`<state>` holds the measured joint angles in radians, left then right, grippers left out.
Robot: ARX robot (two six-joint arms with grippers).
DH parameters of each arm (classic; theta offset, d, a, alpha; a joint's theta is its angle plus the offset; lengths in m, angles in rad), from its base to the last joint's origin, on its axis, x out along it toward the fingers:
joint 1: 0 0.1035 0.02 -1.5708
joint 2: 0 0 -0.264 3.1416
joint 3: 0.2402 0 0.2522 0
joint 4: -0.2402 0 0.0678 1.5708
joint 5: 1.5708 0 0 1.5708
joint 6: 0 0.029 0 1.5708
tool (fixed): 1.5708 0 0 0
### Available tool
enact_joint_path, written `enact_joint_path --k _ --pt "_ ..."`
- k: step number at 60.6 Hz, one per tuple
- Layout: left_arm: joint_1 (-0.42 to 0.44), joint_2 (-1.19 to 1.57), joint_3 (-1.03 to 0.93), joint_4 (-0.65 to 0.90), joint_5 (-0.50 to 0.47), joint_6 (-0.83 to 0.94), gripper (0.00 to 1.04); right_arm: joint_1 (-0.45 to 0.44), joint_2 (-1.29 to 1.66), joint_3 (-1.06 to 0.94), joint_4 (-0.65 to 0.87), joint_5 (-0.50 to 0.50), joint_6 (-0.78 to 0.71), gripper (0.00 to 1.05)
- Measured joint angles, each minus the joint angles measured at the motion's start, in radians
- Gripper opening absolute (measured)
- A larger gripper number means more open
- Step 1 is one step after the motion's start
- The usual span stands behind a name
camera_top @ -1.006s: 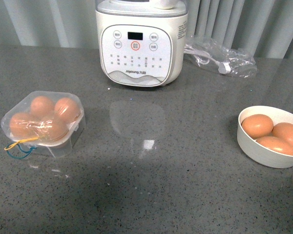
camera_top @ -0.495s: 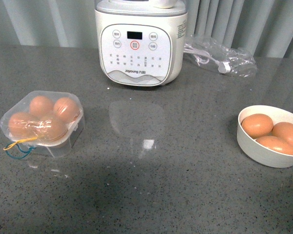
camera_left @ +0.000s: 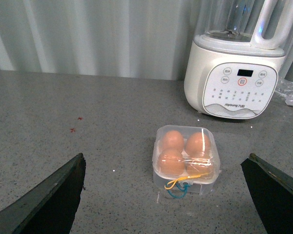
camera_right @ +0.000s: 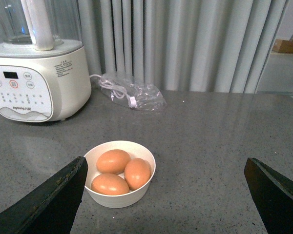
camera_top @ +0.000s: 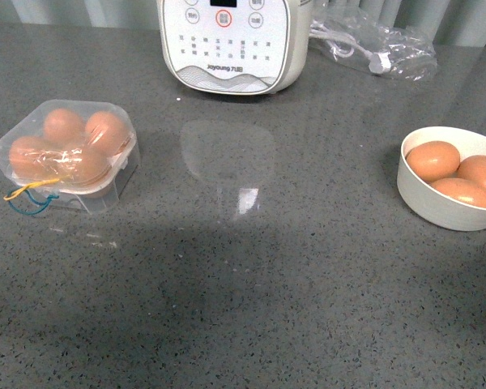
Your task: Put egg into box
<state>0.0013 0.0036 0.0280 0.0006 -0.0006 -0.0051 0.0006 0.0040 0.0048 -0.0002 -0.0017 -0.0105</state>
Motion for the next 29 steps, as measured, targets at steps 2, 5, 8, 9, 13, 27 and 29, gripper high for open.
enact_joint_path --k 2,5,8,9,13,27,29 --pt "0.000 0.000 0.000 0.000 0.000 0.000 0.98 0.000 0.000 0.000 0.000 0.000 0.000 0.97" --pt "0.000 0.000 0.000 0.000 0.000 0.000 0.98 0.000 0.000 0.000 0.000 0.000 0.000 0.97" --pt "0.000 0.000 0.000 0.000 0.000 0.000 0.98 0.000 0.000 0.000 0.000 0.000 0.000 0.97" --pt "0.000 0.000 0.000 0.000 0.000 0.000 0.98 0.000 0.000 0.000 0.000 0.000 0.000 0.97" --pt "0.000 0.000 0.000 0.000 0.000 0.000 0.98 0.000 0.000 0.000 0.000 0.000 0.000 0.97" --pt "0.000 0.000 0.000 0.000 0.000 0.000 0.98 0.000 0.000 0.000 0.000 0.000 0.000 0.97" --pt "0.000 0.000 0.000 0.000 0.000 0.000 0.98 0.000 0.000 0.000 0.000 0.000 0.000 0.97"
